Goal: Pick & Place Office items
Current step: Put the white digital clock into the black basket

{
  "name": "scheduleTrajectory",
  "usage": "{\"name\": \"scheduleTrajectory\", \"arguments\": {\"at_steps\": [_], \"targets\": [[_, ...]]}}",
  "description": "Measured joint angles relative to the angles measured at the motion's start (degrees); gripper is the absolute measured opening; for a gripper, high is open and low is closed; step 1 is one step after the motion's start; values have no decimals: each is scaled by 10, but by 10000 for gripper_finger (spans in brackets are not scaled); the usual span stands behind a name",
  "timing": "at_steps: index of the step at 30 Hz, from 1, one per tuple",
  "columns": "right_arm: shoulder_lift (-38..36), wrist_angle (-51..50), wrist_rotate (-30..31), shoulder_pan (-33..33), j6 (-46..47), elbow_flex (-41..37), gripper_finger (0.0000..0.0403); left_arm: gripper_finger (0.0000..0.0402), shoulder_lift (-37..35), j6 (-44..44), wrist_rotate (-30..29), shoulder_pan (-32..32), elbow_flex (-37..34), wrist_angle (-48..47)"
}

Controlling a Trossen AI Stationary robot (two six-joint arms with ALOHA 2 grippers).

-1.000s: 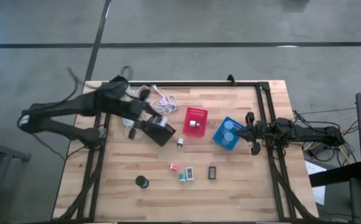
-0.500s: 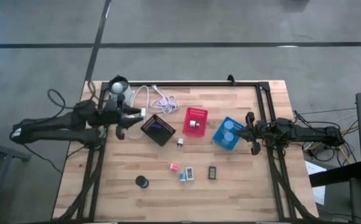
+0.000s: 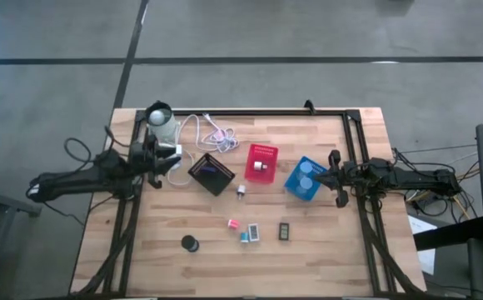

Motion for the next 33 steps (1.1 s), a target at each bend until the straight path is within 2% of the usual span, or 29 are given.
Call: {"name": "scheduleTrajectory", "arguments": {"at_steps": [7, 16, 26, 29, 33], "targets": [[0, 0, 0, 0, 3, 0, 8, 142, -27, -8, -6, 0, -37, 26], [0, 0, 0, 0, 4, 0, 8, 142, -35, 0, 4, 0, -27, 32], [0, 0, 0, 0, 4, 0, 8, 142, -50, -15, -1, 0, -65, 75], [0, 0, 0, 0, 4, 0, 8, 142, -49, -12, -13, 0, -48, 73], [0, 0, 0, 0, 2, 0, 8, 142, -31, 24, -17, 1, 29, 14]]}}
